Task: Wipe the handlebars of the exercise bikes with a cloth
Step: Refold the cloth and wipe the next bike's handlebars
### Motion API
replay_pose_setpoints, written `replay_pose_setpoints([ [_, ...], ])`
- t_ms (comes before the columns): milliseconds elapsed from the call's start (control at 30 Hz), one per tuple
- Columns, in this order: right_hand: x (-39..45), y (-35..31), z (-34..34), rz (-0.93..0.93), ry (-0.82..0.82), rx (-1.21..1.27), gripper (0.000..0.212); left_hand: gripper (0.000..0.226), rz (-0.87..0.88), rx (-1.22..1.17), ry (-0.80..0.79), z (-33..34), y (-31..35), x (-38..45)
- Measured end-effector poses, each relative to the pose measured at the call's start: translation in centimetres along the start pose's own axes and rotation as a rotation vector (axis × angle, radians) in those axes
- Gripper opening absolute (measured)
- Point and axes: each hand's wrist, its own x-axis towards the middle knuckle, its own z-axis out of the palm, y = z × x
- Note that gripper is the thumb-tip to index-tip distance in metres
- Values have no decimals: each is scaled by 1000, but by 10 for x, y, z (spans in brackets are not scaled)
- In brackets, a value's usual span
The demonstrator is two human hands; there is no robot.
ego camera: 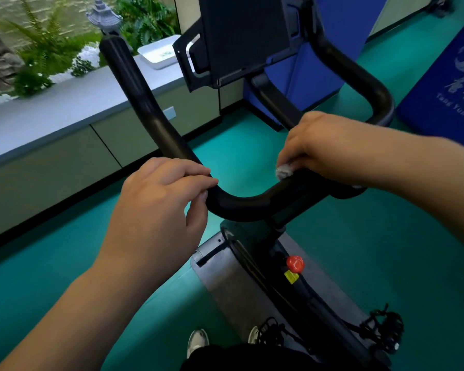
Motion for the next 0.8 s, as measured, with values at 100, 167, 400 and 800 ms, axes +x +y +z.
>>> replay_pose_setpoints([
  [100,7,7,-2,66,-69,16,16,23,-9,-2,8,0,1,-1],
  [167,9,-9,-2,50,-89,109,13,22,-13,-2,17,2,1,-2],
  [400,14,-16,2,-19,-115,105,13,23,1,-21,39,4,0,-5],
  [800,22,-30,-7,46,-259,113,13,22,9,-4,81,7,0,-3],
])
